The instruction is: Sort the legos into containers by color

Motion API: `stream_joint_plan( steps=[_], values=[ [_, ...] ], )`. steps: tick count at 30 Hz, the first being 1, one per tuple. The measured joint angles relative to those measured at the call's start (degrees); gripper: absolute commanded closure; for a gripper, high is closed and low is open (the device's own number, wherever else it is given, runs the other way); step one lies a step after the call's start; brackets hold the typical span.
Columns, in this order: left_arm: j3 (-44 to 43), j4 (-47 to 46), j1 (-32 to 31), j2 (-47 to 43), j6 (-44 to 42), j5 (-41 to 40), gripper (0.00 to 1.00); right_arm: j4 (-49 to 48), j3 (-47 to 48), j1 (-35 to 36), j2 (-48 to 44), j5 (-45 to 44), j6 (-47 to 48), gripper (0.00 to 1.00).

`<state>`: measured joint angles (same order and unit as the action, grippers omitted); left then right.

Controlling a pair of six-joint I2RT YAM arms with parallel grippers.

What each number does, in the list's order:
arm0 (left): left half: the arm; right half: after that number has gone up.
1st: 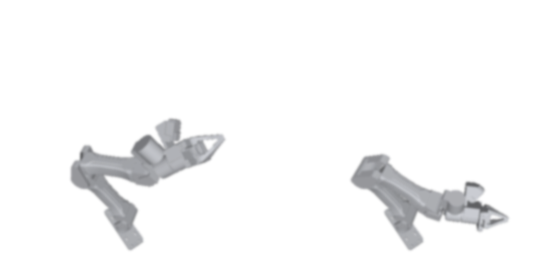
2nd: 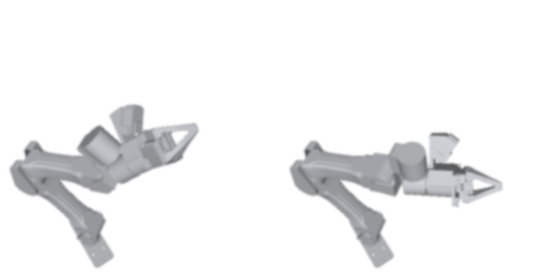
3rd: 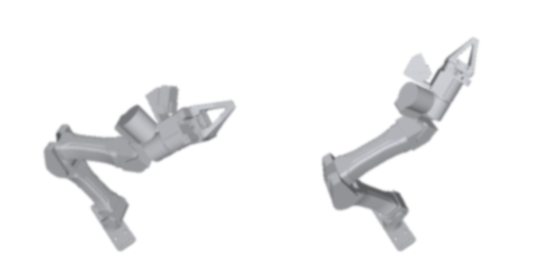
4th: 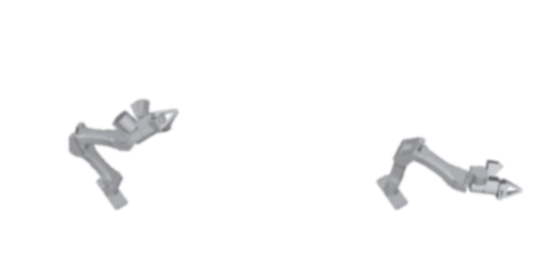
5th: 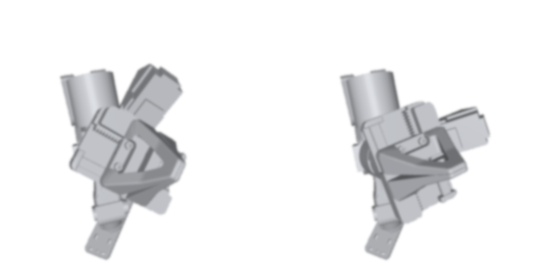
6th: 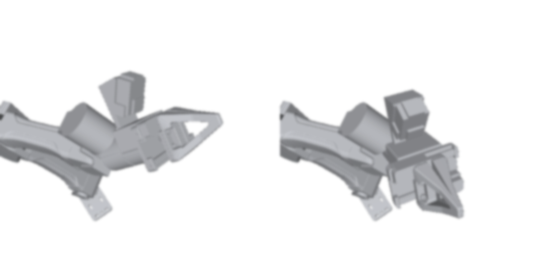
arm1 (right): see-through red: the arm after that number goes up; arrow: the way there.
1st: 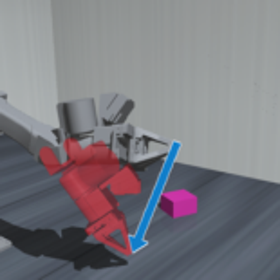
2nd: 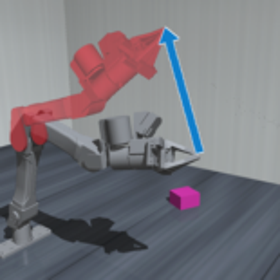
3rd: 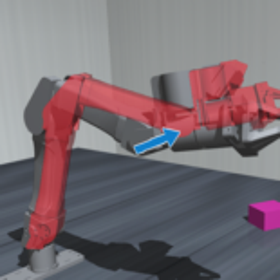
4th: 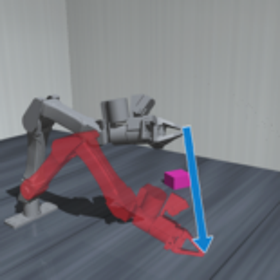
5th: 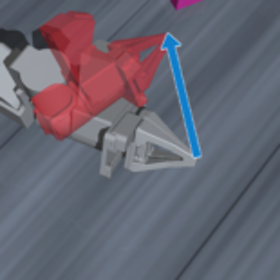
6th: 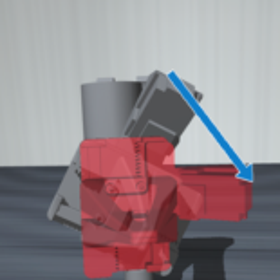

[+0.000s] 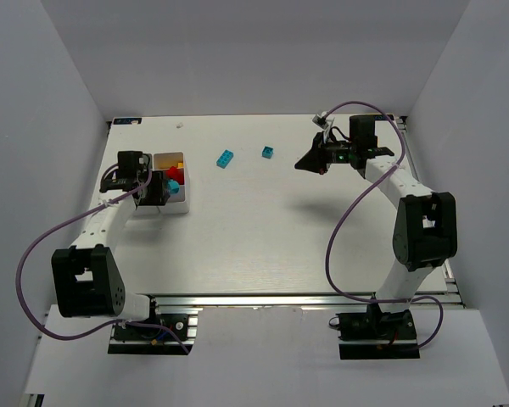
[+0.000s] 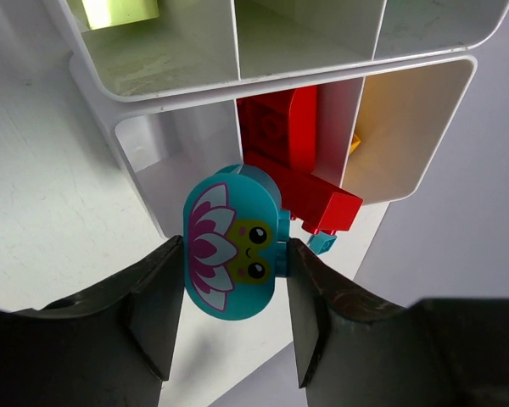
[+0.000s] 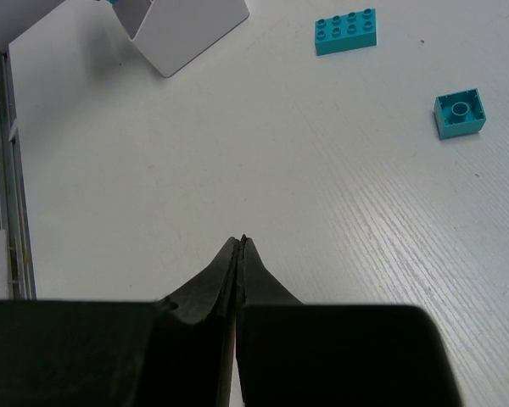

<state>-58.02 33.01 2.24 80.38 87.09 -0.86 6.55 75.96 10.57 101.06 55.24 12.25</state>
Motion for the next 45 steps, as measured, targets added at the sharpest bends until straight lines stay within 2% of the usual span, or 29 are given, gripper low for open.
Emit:
stream_joint_plan(
  steps=[1, 4, 13, 17, 18, 19, 20, 21, 22, 23, 24, 25, 26, 27, 28, 29, 31, 35, 40, 45],
  values=[
    [0.0, -0.11, 0.0, 0.0, 0.0, 0.0, 0.36, 0.0, 0.0, 0.0, 0.0, 0.0, 0.02, 1.0],
    [0.0, -0.09, 0.0, 0.0, -0.13, -0.02, 0.28, 0.0, 0.0, 0.0, 0.0, 0.0, 0.04, 1.0],
    [0.26, -0.11, 0.0, -0.02, 0.02, -0.04, 0.28, 0.0, 0.0, 0.0, 0.0, 0.04, 0.22, 1.0],
    [0.31, -0.13, 0.0, -0.28, -0.42, 0.0, 0.39, 0.35, 0.0, 0.0, 0.0, 0.31, 0.79, 1.0],
    [0.31, -0.17, 0.0, -0.59, -0.92, 0.04, 0.56, 0.63, 0.0, 0.0, 0.0, 0.52, 1.25, 0.98],
    [0.31, -0.55, 0.0, -0.92, -1.29, 0.04, 0.67, 0.94, 0.0, 0.02, 0.0, 0.7, 1.84, 0.93],
    [0.33, -1.07, 0.0, -1.55, -2.43, 0.28, 0.75, 1.42, 0.13, 0.09, 0.02, 0.83, 2.4, 0.84],
    [0.42, -2.01, 0.0, -2.34, -3.76, 0.7, 0.82, 2.49, 0.66, 0.28, 0.24, 0.83, 3.08, 0.8],
    [0.76, -3.58, 0.0, -3.48, -5.35, 1.36, 0.82, 3.65, 1.68, 0.5, 0.7, 0.59, 3.8, 0.77],
    [1.51, -5.81, 0.02, -5.03, -7.19, 2.19, 0.81, 4.5, 3.17, 0.83, 1.55, 0.09, 4.63, 0.7],
    [2.69, -8.2, 0.02, -6.99, -9.22, 3.17, 0.78, 5.49, 4.96, 1.2, 2.56, -0.61, 5.14, 0.65],
    [4.09, -10.6, 0.02, -9.14, -11.06, 4.2, 0.66, 6.62, 7.74, 1.88, 4.2, -2.29, 5.81, 0.59],
    [5.31, -12.52, 0.02, -11.15, -13.2, 5.31, 0.57, 7.32, 10.25, 2.71, 5.92, -4.5, 6.16, 0.46],
    [6.67, -14.78, 0.02, -13.27, -15.23, 6.56, 0.46, 8.24, 13.51, 3.8, 8.09, -7.15, 6.4, 0.39],
    [7.87, -16.61, 0.02, -15.28, -17.07, 7.91, 0.24, 8.87, 16.72, 4.92, 10.32, -10.12, 6.29, 0.32],
    [8.72, -17.66, 0.02, -16.83, -19.04, 8.85, 0.16, 9.18, 20.28, 6.27, 13.0, -13.42, 6.12, 0.12],
    [9.88, -18.36, 0.0, -19.74, -21.97, 10.14, 0.02, 9.53, 26.27, 8.83, 17.92, -19.04, 5.35, 0.11],
    [11.08, -16.26, -0.11, -25.64, -27.19, 10.21, 0.02, 9.97, 35.78, 12.76, 27.17, -27.76, 6.84, 0.1],
    [12.59, -11.78, -0.09, -34.8, -29.7, 6.82, 0.02, 10.69, 47.52, 14.93, 38.42, -33.86, 14.08, 0.11],
    [15.37, -8.81, -0.09, -41.13, -29.16, 4.46, 0.02, 10.32, 49.13, 14.27, 42.18, -38.16, 20.02, 0.11]
  ],
)
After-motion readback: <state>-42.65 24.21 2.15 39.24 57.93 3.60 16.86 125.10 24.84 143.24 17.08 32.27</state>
